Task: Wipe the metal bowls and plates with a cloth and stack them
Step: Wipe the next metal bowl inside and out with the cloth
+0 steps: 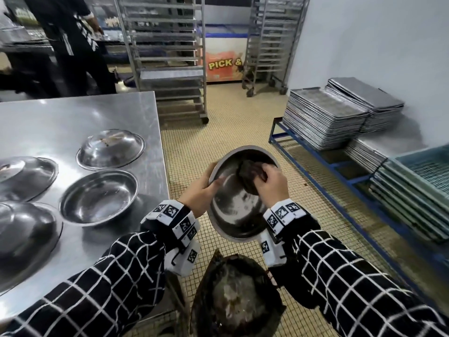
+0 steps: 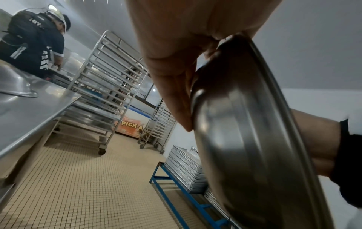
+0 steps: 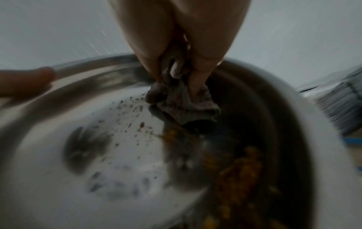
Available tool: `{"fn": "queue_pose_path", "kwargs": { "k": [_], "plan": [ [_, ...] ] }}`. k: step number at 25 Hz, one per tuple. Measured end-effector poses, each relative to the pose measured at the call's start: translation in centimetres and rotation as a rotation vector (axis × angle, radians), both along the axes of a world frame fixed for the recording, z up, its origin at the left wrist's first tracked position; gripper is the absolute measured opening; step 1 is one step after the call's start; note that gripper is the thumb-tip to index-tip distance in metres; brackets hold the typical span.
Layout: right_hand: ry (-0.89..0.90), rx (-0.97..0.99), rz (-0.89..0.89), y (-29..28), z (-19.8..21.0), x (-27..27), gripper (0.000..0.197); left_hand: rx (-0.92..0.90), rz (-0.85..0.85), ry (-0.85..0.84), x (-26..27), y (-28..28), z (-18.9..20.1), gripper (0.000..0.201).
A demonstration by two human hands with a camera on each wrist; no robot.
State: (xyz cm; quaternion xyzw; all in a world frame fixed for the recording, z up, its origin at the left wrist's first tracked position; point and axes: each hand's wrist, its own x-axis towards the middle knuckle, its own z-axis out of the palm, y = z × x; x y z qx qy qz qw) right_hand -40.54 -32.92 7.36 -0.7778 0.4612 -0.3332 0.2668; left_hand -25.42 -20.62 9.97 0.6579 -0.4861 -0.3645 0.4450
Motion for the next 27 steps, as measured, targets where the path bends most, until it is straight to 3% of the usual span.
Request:
{"fn": "queue_pose_path", "kwargs": {
  "k": [3, 6, 9, 12, 16, 19, 24, 27],
  "plan": [
    [0.016, -0.069, 0.102, 1.5, -0.4, 1.4, 0.029, -0.022, -0.005, -0.107, 0.4, -0.3, 1.0, 0.031],
    [0.032, -0.159, 0.44, 3.5, -0.9, 1.7, 0.027, -0.071, -0.003, -0.085, 0.7, -0.6, 1.4, 0.023],
    [0.177, -0.055, 0.674, 4.0, -0.9, 0.8, 0.029, -0.074, -0.026, -0.108, 1.0, -0.8, 1.9, 0.025],
    [0.132, -0.197, 0.541, 2.2, 0.6, 0.1, 0.026, -0.084, -0.023, -0.088, 1.6, -0.9, 2.3, 0.026],
    [-0.088, -0.423, 0.197, -0.2, 4.1, 0.8, 0.029, -0.072, -0.031, -0.099, 2.4, -1.4, 2.6, 0.052],
    [-0.103, -0.409, 0.071, -0.6, 4.3, 3.0, 0.032, -0.087, -0.087, -0.062, 2.7, -2.1, 2.8, 0.05],
    [0.1, -0.403, 0.367, 0.3, 3.0, 5.1, 0.027, -0.103, -0.143, -0.09, 4.8, -2.8, 3.5, 0.03],
    [0.253, -0.34, 0.446, 0.8, 1.9, 4.5, 0.028, -0.1, -0.105, -0.009, 5.6, -2.4, 3.6, 0.042]
  ]
}}
